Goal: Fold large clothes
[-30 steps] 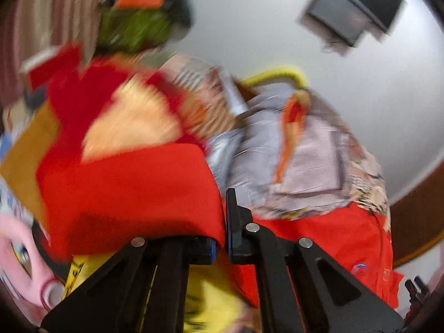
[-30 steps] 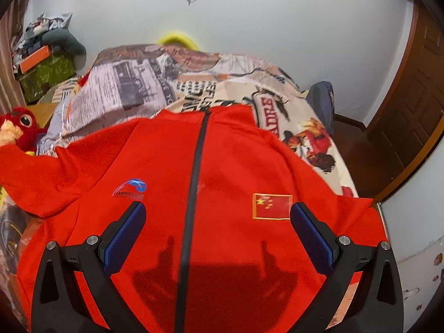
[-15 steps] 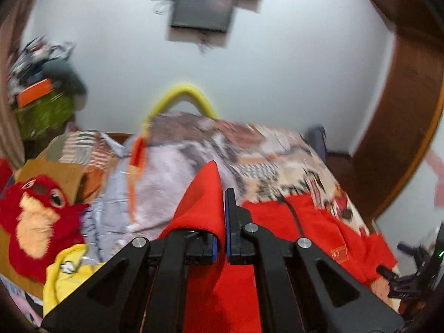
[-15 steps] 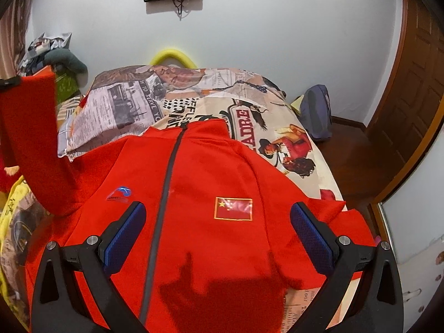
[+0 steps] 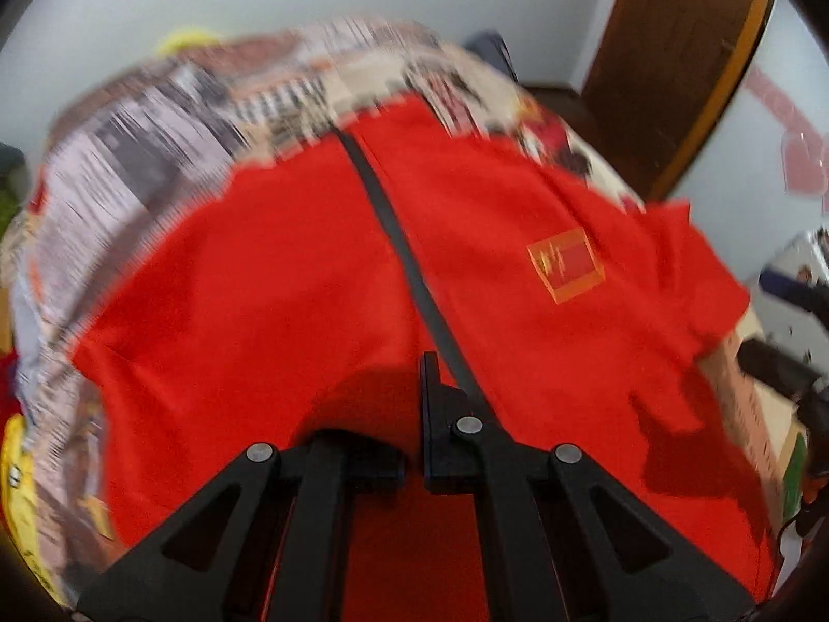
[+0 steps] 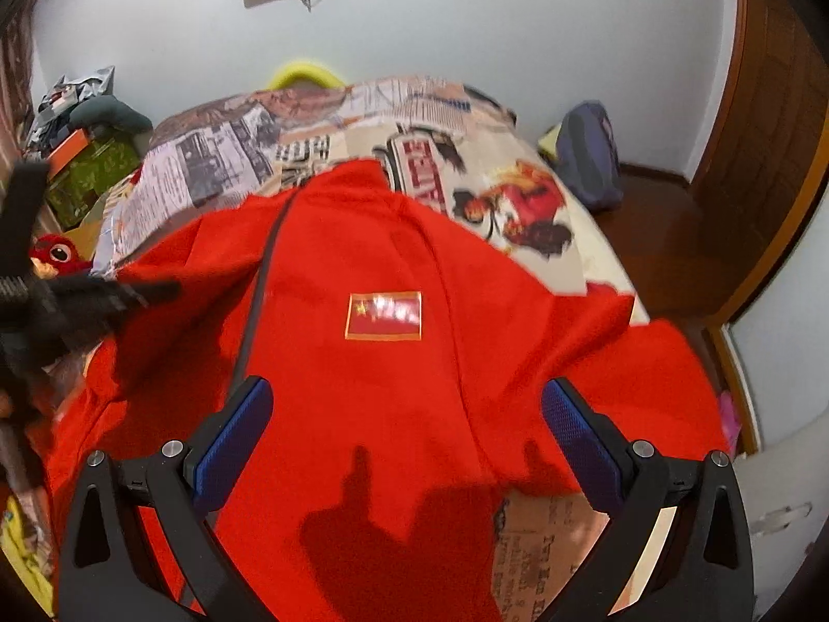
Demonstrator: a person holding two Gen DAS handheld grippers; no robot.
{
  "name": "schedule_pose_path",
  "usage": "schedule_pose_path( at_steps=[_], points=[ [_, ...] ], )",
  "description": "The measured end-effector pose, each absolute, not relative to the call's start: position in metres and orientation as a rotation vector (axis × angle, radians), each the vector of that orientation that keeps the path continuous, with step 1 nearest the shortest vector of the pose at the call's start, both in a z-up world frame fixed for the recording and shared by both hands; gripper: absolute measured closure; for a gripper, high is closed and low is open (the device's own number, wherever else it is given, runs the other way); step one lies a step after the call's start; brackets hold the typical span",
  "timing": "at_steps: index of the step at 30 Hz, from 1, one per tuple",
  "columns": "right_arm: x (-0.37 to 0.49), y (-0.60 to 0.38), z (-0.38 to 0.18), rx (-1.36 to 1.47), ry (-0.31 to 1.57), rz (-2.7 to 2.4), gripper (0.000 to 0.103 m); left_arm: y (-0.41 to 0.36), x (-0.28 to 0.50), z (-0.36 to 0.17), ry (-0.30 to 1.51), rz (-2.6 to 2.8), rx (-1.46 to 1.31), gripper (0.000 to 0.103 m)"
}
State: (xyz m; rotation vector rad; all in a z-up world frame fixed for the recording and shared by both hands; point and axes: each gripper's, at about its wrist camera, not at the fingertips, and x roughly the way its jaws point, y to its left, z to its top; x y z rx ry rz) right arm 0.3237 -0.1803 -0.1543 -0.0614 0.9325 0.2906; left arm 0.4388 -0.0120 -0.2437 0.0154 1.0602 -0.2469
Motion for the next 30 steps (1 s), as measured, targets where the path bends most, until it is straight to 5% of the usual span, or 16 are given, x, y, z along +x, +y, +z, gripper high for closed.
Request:
schedule_pose_path(
  at_steps=[4, 9, 19, 30],
  points=[
    [0.321, -0.179, -0.160, -0.053, 0.970, 0.292, 0.000, -0.021, 0.428, -0.267, 1.123, -0.240, 0.050, 0.087],
    [0.320, -0.167, -0.156, -0.090, 0.961, 0.303, 0.000, -0.004, 0.406, -0.252, 1.122, -0.248, 0.024, 0.052],
    [0.306, -0.099, -0.127, -0.179, 0.884, 0.419, 0.000, 0.108, 0.362, -0.198, 1.083, -0.119, -0.065, 0.046],
    [0.304, 0.008, -0.169, -0.348, 0.945, 0.607, 0.002, 0.210, 0.319, -0.235, 1.153, 0.046, -0.101, 0.046]
  ],
)
